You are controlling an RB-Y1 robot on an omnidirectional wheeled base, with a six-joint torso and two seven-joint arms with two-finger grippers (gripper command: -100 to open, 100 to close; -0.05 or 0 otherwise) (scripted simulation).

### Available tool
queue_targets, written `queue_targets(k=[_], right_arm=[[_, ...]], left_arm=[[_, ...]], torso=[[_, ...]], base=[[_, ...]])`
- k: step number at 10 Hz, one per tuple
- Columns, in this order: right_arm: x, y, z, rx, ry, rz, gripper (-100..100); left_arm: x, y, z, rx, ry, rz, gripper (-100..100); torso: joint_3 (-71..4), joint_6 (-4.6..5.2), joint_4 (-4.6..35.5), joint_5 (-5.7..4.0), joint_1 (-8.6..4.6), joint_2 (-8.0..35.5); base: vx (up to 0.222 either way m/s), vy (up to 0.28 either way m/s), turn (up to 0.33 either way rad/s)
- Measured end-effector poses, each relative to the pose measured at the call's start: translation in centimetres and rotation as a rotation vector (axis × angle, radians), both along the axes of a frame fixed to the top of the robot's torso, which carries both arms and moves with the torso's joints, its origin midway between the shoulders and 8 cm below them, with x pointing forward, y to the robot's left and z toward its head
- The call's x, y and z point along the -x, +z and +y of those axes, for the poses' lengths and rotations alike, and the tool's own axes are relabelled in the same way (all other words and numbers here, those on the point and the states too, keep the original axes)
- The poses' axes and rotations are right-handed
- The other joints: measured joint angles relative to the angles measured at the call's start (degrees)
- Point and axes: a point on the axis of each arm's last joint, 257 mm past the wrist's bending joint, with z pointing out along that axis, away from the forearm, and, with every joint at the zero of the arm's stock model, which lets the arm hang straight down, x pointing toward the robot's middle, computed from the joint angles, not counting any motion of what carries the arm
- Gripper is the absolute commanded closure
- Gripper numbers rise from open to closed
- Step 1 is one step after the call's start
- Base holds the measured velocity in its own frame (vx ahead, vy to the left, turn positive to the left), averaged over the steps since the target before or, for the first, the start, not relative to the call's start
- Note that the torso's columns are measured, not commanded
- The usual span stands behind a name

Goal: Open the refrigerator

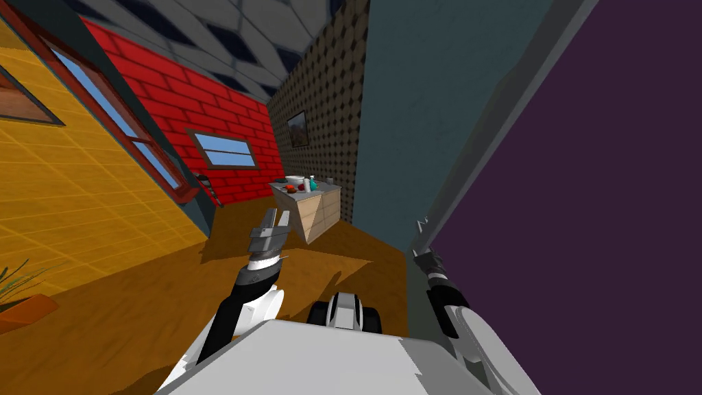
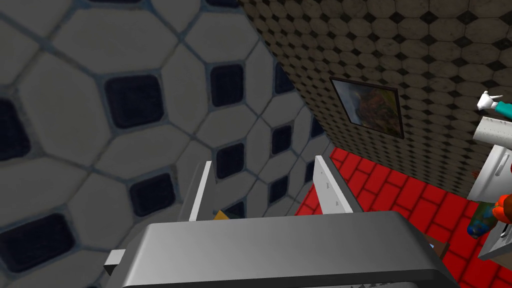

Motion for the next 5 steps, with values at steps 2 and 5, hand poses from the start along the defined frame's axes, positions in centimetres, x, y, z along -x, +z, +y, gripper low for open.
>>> queue_targets(k=[2, 5], right_arm=[[-0.1, -0.1, 1.2, -0.004, 0.032, 0.001, 100], [-0.9, -0.1, 4.4, -0.01, 0.114, 0.001, 100]], left_arm=[[0.0, 0.0, 0.0, 0.0, 0.0, 0.0, 0], [0.0, 0.0, 0.0, 0.0, 0.0, 0.0, 0]], torso=[[-0.07, 0.08, -0.03, 0.0, -0.07, -0.07], [0.03, 0.02, -0.04, -0.08, -0.05, 0.0]], base=[[-0.059, 0.027, 0.077], [-0.116, 0.017, 0.106]])
